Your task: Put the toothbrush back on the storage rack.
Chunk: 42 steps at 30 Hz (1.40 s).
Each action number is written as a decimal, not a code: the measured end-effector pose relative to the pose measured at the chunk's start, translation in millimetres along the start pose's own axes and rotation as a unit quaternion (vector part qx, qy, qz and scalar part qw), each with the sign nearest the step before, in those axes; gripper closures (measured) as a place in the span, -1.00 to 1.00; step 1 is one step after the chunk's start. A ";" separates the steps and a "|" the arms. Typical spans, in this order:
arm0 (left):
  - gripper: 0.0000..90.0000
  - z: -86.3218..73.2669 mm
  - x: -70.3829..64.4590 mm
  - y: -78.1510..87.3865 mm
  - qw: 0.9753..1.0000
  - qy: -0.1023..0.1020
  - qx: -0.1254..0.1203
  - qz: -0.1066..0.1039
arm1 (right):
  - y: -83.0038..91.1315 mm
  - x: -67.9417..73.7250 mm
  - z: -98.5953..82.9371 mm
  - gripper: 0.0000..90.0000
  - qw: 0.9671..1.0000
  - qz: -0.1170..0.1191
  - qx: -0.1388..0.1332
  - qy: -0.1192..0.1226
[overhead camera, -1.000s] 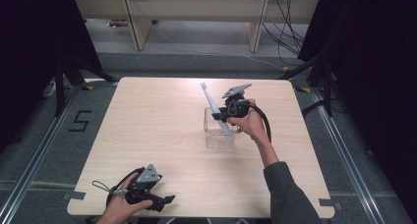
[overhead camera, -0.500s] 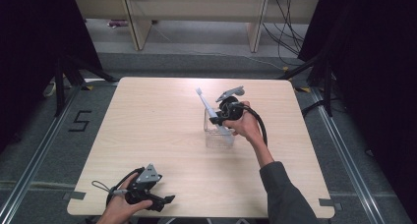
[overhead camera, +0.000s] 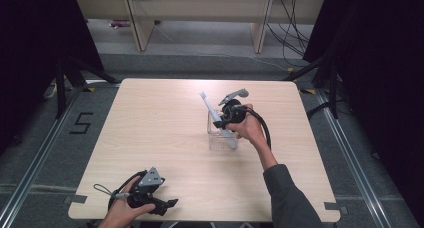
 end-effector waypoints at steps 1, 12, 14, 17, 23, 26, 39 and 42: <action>-0.67 -0.1 0.0 -0.1 1.000 0.002 0.000 0.000 | -0.6 0.5 0.1 0.48 1.000 0.001 0.003 -0.005; -0.67 0.0 -1.1 -0.4 1.000 0.003 -0.002 -0.005 | -2.1 2.0 1.0 0.47 1.000 0.004 0.010 -0.014; -0.67 -0.3 -2.1 -0.9 1.000 0.010 -0.002 -0.007 | 0.1 3.6 0.2 0.45 0.999 -0.003 0.014 -0.031; -0.67 0.0 -1.9 -1.0 1.000 0.009 -0.005 -0.008 | 4.2 3.8 0.2 0.37 1.000 0.002 -0.011 -0.024; -0.67 0.5 -1.8 -0.8 1.000 0.006 -0.007 -0.005 | 24.0 8.4 -1.8 0.32 0.999 -0.001 -0.033 -0.019; -0.67 0.2 -0.2 -0.5 1.000 -0.002 -0.001 0.002 | 31.6 9.6 -3.4 0.28 0.999 -0.003 -0.044 -0.019; -0.67 0.0 0.1 -0.6 1.000 -0.001 0.000 0.002 | 49.7 12.5 -13.6 -0.02 0.997 -0.008 -0.079 -0.021; -0.67 0.1 -0.1 -0.8 1.000 -0.001 -0.001 0.000 | 56.5 14.7 -16.8 -0.11 0.996 -0.010 -0.084 -0.023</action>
Point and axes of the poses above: each handheld gripper's, and its own axes: y roughly backward along the jaws, z roughly out of its top, x roughly to its left, the point moved 2 cm from there along -y, roughly forward along the jaws, and after that the axes turned 15 degrees about x, right-handed, at the moved point
